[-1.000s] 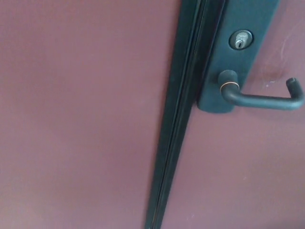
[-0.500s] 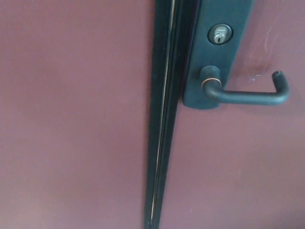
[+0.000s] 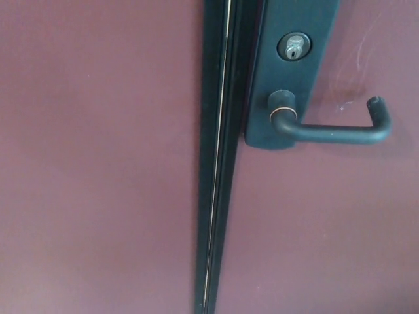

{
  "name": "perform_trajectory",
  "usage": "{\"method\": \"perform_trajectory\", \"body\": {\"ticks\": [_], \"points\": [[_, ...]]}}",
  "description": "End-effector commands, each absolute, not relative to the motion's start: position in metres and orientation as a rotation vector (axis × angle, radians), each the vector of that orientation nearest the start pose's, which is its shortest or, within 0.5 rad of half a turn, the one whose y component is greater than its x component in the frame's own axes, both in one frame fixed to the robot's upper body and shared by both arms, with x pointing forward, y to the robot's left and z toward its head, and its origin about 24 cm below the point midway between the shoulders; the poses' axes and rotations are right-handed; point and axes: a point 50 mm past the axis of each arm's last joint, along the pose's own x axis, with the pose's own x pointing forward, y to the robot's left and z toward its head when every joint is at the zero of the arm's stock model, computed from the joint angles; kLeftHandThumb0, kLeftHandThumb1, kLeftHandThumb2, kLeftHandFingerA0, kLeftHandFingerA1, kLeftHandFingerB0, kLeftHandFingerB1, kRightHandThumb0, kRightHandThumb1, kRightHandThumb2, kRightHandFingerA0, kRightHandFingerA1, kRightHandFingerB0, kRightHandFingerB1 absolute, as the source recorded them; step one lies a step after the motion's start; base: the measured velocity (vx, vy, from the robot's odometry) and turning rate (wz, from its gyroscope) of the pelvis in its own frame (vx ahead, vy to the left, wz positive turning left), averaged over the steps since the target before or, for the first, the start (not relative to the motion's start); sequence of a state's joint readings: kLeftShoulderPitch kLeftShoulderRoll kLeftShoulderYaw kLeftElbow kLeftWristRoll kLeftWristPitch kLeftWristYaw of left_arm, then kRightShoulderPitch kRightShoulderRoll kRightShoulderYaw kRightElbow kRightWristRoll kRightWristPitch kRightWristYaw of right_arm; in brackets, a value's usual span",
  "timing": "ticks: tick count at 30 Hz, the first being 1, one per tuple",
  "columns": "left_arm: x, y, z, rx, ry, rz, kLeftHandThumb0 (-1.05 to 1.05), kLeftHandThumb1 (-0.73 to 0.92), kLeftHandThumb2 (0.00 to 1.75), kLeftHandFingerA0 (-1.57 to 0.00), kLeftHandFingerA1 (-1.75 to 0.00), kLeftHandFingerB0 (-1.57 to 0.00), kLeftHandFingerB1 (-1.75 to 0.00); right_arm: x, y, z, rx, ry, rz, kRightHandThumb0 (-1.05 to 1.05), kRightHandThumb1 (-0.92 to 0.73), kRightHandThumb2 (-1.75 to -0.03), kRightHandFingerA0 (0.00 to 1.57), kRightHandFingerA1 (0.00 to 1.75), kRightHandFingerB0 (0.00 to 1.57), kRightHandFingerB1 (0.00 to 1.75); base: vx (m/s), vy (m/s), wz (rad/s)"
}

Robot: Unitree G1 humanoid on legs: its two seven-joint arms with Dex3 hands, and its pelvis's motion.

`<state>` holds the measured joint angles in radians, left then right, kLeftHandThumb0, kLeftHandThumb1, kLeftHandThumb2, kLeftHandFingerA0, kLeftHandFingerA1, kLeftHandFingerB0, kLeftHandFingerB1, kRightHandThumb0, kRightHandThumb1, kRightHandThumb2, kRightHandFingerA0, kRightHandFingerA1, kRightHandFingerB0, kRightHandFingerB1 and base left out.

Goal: The robot walks towards the door handle and put its right hand on it and twist the handle

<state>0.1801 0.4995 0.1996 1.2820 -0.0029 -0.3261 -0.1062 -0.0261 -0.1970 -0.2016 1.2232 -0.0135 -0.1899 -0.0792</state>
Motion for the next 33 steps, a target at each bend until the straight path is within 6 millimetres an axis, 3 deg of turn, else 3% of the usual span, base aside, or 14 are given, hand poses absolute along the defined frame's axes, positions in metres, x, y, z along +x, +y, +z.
{"method": "perform_trajectory", "body": {"ticks": [1,10,12,14,18,20,22,23,33], "points": [[0.030,0.354,-0.113,0.325,1.075,0.338,-0.26,0.48,0.55,-0.61,-0.48,-0.50,-0.41,0.128,-0.253,-0.135,0.037,0.800,-0.390,-0.29,-0.61,-0.59,0.44,0.40,0.40,0.38,0.00,0.000,0.00],[0.036,0.356,-0.112,0.340,1.065,0.327,-0.26,0.48,0.54,-0.61,-0.48,-0.50,-0.41,0.110,-0.290,-0.099,0.087,0.621,-0.444,-0.27,-0.60,-0.57,0.44,0.41,0.40,0.38,0.00,0.000,0.00],[0.038,0.357,-0.111,0.334,1.060,0.329,-0.26,0.48,0.54,-0.61,-0.48,-0.50,-0.41,0.112,-0.296,-0.090,0.095,0.590,-0.468,-0.26,-0.60,-0.57,0.44,0.41,0.40,0.38,0.00,0.000,0.00],[0.044,0.357,-0.110,0.330,1.045,0.333,-0.26,0.48,0.54,-0.61,-0.48,-0.50,-0.41,0.124,-0.309,-0.069,0.097,0.505,-0.510,-0.31,-0.56,-0.66,0.40,0.46,0.40,0.44,0.00,0.000,0.00],[0.045,0.357,-0.110,0.331,1.043,0.333,-0.26,0.48,0.54,-0.61,-0.48,-0.50,-0.41,0.125,-0.309,-0.064,0.103,0.501,-0.514,-0.31,-0.56,-0.66,0.40,0.46,0.40,0.44,0.00,0.000,0.00],[0.062,0.357,-0.108,0.353,1.006,0.311,-0.28,0.48,0.55,-0.61,-0.48,-0.48,-0.40,0.140,-0.309,-0.059,0.098,0.452,-0.518,-0.22,-0.61,-0.57,0.42,0.42,0.39,0.39,0.00,0.000,0.00],[0.064,0.357,-0.107,0.356,1.002,0.308,-0.28,0.48,0.55,-0.61,-0.48,-0.48,-0.40,0.142,-0.309,-0.058,0.099,0.448,-0.519,-0.22,-0.61,-0.57,0.42,0.42,0.39,0.39,0.00,0.000,0.00],[0.062,0.356,-0.108,0.349,1.006,0.308,-0.36,0.39,0.67,-0.56,-0.55,-0.44,-0.48,0.130,-0.307,-0.071,0.073,0.531,-0.503,-0.23,-0.62,-0.58,0.41,0.40,0.37,0.37,0.00,0.000,0.00],[0.070,0.356,-0.107,0.336,0.987,0.296,-0.34,0.39,0.66,-0.56,-0.55,-0.45,-0.48,0.120,-0.294,-0.093,0.034,0.642,-0.474,-0.25,-0.62,-0.58,0.41,0.39,0.37,0.36,0.00,0.000,0.00]]}}
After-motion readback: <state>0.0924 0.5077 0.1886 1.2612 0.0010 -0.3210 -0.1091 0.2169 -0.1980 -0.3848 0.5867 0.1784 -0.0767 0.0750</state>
